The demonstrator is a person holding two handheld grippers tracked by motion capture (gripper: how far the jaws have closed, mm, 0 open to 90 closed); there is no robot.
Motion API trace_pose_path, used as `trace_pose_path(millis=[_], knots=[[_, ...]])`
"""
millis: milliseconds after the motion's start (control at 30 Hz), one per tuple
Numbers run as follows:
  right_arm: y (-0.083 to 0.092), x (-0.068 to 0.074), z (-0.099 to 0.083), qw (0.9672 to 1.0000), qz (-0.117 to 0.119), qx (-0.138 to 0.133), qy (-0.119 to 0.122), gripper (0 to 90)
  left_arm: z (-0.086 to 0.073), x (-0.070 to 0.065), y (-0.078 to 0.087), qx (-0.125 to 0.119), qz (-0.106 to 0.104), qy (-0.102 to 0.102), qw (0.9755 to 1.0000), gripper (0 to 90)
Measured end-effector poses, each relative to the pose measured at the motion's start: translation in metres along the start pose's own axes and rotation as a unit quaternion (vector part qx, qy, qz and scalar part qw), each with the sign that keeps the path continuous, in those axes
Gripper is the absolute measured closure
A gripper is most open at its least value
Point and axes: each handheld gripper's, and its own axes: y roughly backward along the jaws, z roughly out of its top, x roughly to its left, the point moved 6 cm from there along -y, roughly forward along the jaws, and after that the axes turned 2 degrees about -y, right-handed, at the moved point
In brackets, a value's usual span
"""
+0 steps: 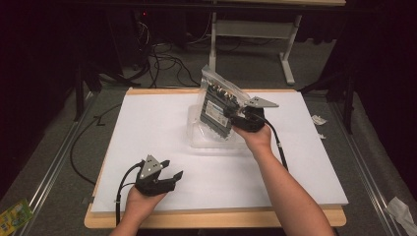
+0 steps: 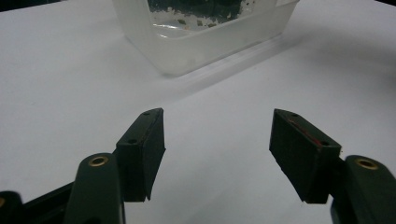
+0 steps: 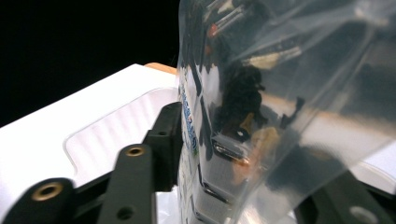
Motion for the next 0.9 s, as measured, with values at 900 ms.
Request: trace_pose_path(millis=[900], knots=[[0.0026,-0.0041,0.0035,0.9998,-0.006,0.015,-0.01,18.1,0.0008,0.0005,0.0006,-0.005,-0.002,-0.002,1.0,36.1]])
